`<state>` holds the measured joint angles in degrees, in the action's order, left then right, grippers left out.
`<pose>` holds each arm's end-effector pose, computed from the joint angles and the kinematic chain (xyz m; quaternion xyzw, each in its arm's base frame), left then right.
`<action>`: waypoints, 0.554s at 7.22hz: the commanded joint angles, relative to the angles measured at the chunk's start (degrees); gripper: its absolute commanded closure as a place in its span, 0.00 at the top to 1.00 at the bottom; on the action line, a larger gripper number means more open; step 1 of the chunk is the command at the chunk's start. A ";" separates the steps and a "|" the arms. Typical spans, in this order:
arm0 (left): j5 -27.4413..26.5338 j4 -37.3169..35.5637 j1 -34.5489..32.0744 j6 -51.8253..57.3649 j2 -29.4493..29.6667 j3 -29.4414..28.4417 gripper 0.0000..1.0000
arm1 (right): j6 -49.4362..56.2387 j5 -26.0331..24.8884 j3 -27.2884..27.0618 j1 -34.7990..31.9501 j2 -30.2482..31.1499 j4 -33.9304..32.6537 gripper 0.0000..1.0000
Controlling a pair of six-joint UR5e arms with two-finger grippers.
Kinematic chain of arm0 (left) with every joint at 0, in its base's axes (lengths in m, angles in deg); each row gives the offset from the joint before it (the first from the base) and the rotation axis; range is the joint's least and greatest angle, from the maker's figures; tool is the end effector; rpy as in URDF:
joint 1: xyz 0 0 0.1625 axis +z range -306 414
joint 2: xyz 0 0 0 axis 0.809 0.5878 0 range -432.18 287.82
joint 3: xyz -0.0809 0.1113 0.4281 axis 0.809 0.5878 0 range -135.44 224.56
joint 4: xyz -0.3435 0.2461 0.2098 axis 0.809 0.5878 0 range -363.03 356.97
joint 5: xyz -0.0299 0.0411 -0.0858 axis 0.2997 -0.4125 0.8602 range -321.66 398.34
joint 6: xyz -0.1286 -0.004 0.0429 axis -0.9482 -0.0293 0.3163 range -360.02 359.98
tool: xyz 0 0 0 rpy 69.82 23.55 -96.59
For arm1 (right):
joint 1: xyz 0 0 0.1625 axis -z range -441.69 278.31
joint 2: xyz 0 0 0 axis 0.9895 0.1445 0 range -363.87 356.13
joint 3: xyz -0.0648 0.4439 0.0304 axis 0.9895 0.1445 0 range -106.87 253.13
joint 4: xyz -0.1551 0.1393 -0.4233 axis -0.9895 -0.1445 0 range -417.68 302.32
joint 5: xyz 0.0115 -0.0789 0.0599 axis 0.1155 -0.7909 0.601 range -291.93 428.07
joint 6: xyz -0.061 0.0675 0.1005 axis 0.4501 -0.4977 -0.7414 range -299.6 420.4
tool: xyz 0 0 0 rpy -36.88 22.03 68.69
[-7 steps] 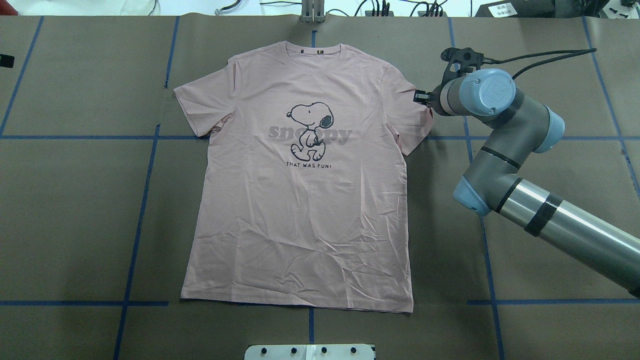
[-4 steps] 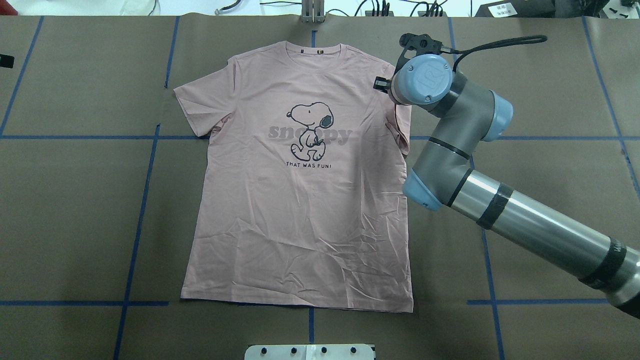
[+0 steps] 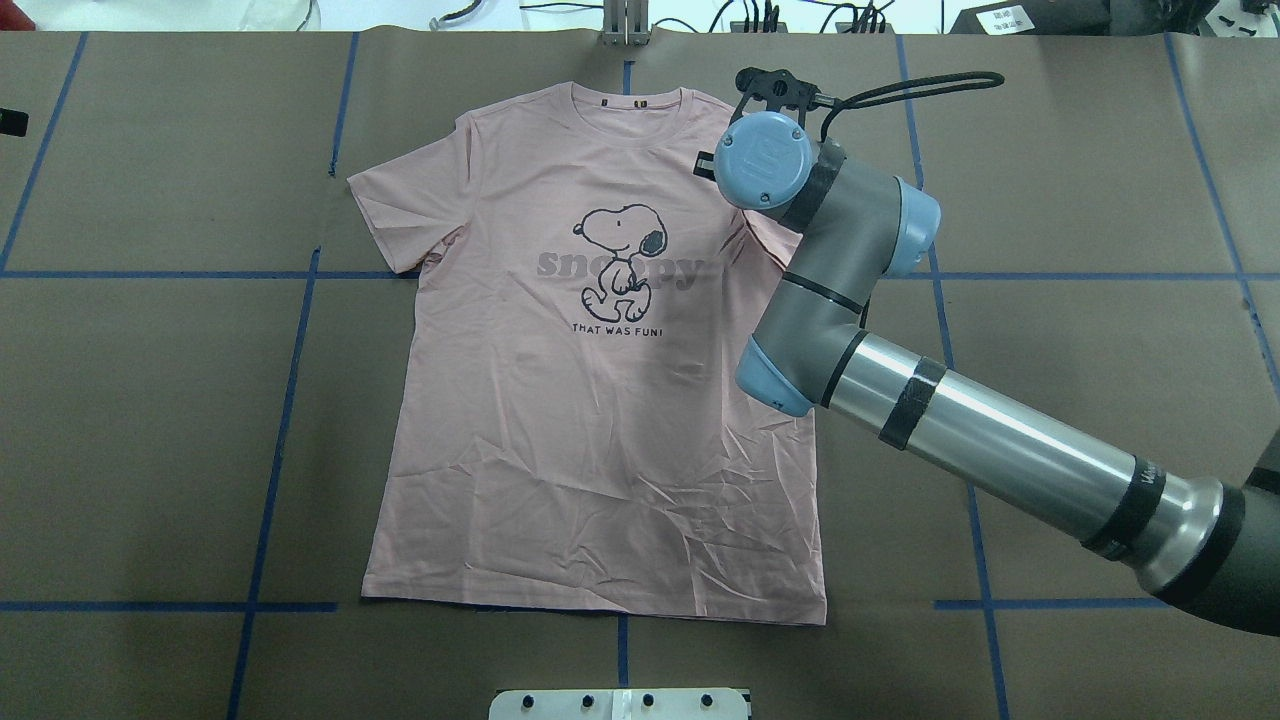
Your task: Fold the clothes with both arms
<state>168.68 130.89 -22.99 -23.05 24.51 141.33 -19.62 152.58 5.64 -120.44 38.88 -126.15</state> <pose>0.0983 -0.6274 0.4755 0.3351 0.4270 0.0930 0.8347 -0.6163 -0.6822 0.2996 0.2021 -0.3394 0.2464 0.8850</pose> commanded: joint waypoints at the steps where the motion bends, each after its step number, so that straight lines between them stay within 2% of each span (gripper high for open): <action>1: 0.00 0.02 0.00 0.00 0.08 0.00 1.00 | 0.05 -0.05 0.70 0.34 -0.82 0.09 0.36; 2: 0.00 0.02 0.00 0.09 0.08 0.09 1.00 | 0.66 0.04 1.31 0.86 -1.26 -0.08 0.99; 4: -0.09 1.59 1.65 -0.17 0.08 -0.17 1.00 | 5.64 2.31 1.05 0.08 -2.84 -0.43 1.00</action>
<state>168.66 131.59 -22.54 -23.00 24.58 141.26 -17.13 153.45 6.81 -119.90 36.75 -126.30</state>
